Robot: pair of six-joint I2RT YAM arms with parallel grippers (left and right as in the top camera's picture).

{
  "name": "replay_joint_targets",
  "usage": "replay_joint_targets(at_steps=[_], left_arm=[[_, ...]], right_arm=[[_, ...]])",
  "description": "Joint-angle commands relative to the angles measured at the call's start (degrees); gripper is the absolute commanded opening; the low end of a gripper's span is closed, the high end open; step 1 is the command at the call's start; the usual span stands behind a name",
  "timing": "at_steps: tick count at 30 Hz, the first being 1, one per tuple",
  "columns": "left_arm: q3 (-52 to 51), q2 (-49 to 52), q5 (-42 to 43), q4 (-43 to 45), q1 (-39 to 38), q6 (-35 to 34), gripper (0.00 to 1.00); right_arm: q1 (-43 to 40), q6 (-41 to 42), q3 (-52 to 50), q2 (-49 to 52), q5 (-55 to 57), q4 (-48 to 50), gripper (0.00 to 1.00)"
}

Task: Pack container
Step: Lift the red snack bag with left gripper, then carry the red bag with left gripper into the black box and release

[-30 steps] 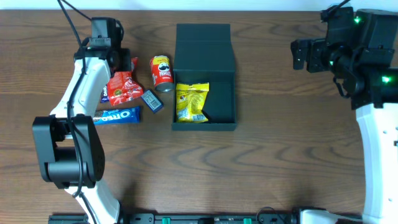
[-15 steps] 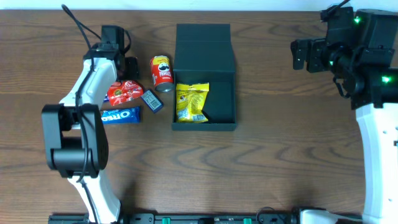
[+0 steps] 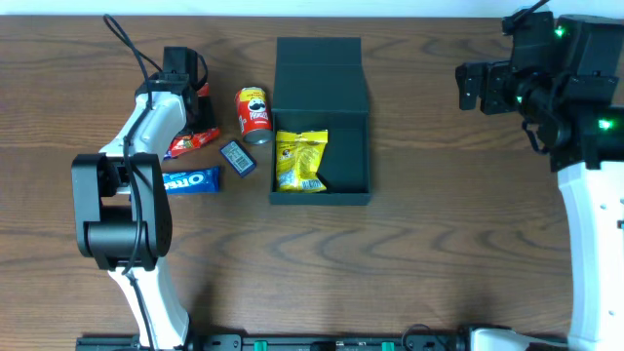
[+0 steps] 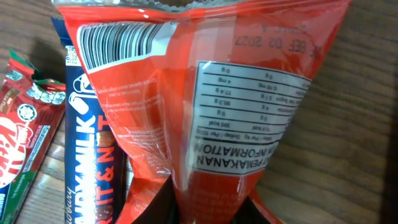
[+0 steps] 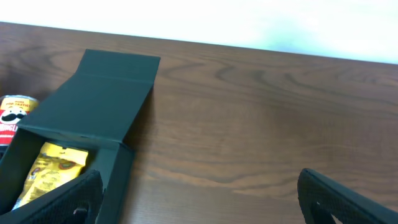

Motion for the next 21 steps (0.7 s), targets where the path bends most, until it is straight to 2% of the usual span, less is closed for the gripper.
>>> replay_joint_targets(at_steps=[1, 4, 13, 21], left_arm=[[1.5, 2.2, 0.7, -1.6, 0.0, -0.6, 0.1], [3.9, 2.0, 0.6, -4.0, 0.0, -0.6, 0.06], [12.8, -4.2, 0.3, -7.8, -0.4, -0.3, 0.06], [13.2, -11.3, 0.6, -10.8, -6.9, 2.4, 0.06]], right_arm=[[-0.2, 0.9, 0.1, 0.1, -0.2, 0.0, 0.99], [-0.2, 0.9, 0.1, 0.1, 0.3, 0.0, 0.99], [-0.3, 0.9, 0.1, 0.1, 2.0, 0.5, 0.99], [-2.6, 3.8, 0.1, 0.1, 2.7, 1.1, 0.99]])
